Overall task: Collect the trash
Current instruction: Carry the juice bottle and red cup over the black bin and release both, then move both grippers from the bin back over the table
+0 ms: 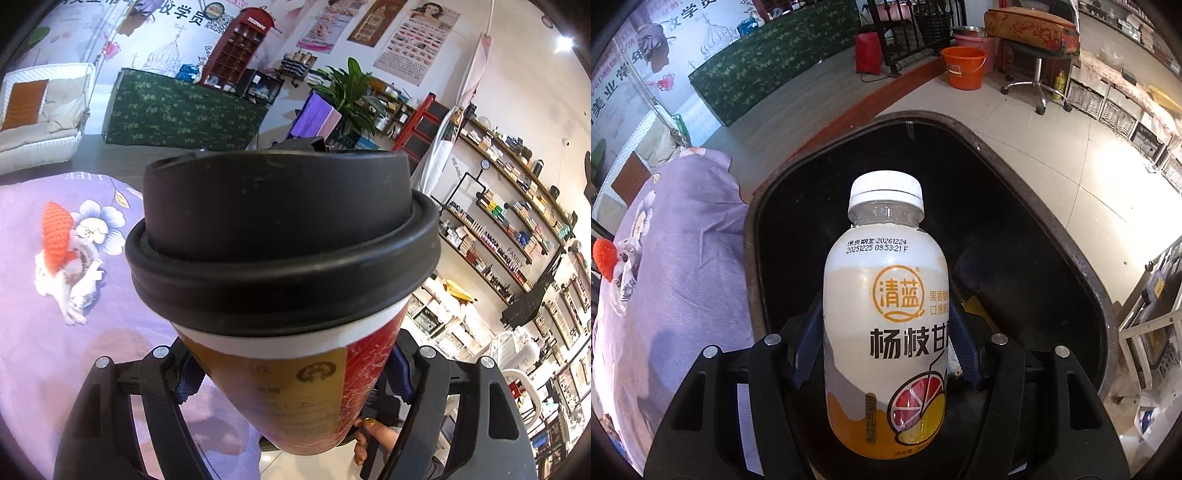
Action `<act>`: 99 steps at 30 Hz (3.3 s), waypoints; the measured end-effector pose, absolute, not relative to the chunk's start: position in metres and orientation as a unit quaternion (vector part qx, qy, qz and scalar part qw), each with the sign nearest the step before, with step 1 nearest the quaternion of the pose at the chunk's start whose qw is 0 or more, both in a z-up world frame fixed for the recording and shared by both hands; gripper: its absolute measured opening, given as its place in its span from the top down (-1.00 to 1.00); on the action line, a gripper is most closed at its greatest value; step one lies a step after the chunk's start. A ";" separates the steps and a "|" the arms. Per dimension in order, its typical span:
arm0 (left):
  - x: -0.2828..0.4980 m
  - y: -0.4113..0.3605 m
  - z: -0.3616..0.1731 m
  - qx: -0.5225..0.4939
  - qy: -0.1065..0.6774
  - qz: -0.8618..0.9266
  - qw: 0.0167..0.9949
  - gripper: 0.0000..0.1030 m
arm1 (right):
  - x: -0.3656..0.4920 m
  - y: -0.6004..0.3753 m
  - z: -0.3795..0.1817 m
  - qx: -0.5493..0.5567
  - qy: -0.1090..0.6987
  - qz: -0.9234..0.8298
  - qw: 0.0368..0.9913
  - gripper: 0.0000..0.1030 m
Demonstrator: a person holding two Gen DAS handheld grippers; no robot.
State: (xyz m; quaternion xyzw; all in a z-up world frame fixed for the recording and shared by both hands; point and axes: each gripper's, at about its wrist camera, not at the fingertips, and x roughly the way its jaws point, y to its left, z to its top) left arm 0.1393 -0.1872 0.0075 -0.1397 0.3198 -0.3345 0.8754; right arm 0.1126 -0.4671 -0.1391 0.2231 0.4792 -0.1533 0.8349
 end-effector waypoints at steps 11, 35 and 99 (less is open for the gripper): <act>0.147 -0.201 -0.010 -0.142 0.356 -0.344 0.857 -0.46 | 0.089 -0.468 -0.121 0.229 0.441 -0.169 0.851 -0.61; 0.165 -0.277 -0.045 -0.130 0.440 -0.379 0.803 -0.46 | 0.009 -0.495 -0.047 0.241 0.319 -0.230 0.888 -0.71; 0.132 -0.077 -0.036 -0.050 0.405 -0.169 0.897 -0.88 | 0.091 -0.346 -0.041 0.174 0.354 -0.036 0.918 -0.85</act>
